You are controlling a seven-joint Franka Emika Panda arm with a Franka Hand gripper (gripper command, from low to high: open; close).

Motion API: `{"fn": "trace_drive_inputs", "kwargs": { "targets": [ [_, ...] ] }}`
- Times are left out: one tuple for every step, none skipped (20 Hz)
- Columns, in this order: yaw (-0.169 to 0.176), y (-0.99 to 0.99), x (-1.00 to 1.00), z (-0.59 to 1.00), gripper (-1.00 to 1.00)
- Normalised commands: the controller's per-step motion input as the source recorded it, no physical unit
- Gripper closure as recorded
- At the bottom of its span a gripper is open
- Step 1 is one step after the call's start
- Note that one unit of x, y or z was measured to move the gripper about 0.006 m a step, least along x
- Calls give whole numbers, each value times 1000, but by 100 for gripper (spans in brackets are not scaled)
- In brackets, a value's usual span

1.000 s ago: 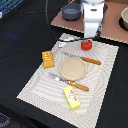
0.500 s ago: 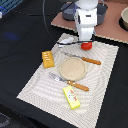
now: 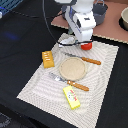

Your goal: Interact with the objects in diverse but meaningful ways.

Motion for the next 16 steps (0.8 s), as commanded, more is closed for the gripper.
{"fn": "trace_drive_inputs", "kwargs": {
  "targets": [
    [94, -60, -883, -329, -100],
    [95, -49, -854, -354, -100],
    [94, -40, -817, -357, -100],
    [92, -29, -769, -380, -100],
    [85, 0, -629, -363, -100],
    [81, 0, -506, -326, -100],
    [79, 0, -429, -323, -100],
    [77, 0, -406, -297, -100],
    [75, -6, -377, -289, -100],
    [74, -20, -380, -289, 100],
    [72, -23, -374, -271, 100],
    [70, -26, -377, -271, 100],
    [69, -40, -369, -271, 100],
    [66, -40, -363, -271, 100],
    [65, -54, -349, -263, 100],
    [62, -51, -331, -260, 100]
  ]
}}
